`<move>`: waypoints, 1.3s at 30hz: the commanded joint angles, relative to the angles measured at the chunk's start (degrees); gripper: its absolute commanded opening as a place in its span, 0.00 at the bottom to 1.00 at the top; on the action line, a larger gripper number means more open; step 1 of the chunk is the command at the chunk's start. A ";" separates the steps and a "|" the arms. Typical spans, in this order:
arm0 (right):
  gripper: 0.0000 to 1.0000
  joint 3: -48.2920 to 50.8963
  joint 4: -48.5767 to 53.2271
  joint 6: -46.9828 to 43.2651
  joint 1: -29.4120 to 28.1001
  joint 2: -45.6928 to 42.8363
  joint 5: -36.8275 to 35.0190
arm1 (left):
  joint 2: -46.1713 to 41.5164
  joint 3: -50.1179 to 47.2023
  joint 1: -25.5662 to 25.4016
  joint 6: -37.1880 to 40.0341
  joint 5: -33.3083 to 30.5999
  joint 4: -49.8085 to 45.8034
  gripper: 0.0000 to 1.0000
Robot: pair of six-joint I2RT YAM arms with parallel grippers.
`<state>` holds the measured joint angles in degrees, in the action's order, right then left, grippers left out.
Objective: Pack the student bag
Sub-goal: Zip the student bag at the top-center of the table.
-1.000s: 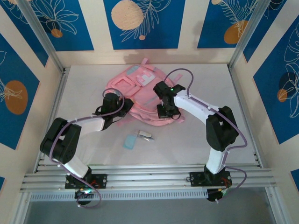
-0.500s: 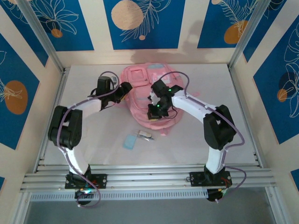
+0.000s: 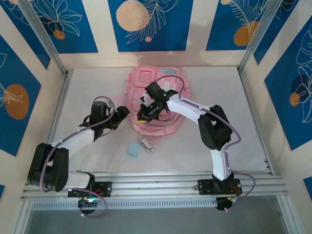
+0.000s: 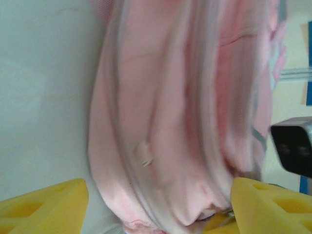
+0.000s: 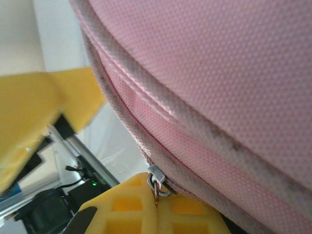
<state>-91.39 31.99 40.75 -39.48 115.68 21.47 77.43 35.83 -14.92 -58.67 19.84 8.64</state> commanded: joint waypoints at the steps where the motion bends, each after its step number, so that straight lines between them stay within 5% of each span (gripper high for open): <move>1: 0.00 1.36 -6.17 3.09 -1.00 -2.85 5.90 | 1.35 -0.77 -0.74 -3.45 -2.60 6.06 0.73; 7: 0.00 4.79 -5.98 4.77 -1.88 -4.45 6.80 | 8.25 -0.12 -4.52 -6.23 -5.20 17.42 0.56; 14: 0.00 8.16 -0.24 2.01 -2.01 -7.30 6.78 | 19.67 1.16 -5.50 -10.27 -3.98 30.16 0.00; 18: 0.00 8.05 14.45 -6.91 -1.57 -8.07 -0.95 | 19.48 1.83 -4.96 -9.10 -4.34 29.93 0.00; 25: 0.00 14.37 32.02 -17.07 1.18 -12.62 -25.41 | 14.20 4.83 -3.18 -2.75 -4.51 20.07 0.00; 33: 0.00 17.68 29.97 -21.53 11.10 -16.87 -37.55 | 12.19 4.84 -1.13 -1.20 -1.20 16.94 0.00; 39: 0.00 15.17 24.50 -35.07 16.53 -13.98 -49.69 | 10.66 6.46 0.77 2.01 1.16 12.28 0.00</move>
<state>-75.16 52.21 13.72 -25.74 100.71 -15.09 90.61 39.83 -17.32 -60.01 22.02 22.52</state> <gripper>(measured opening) 0.064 0.053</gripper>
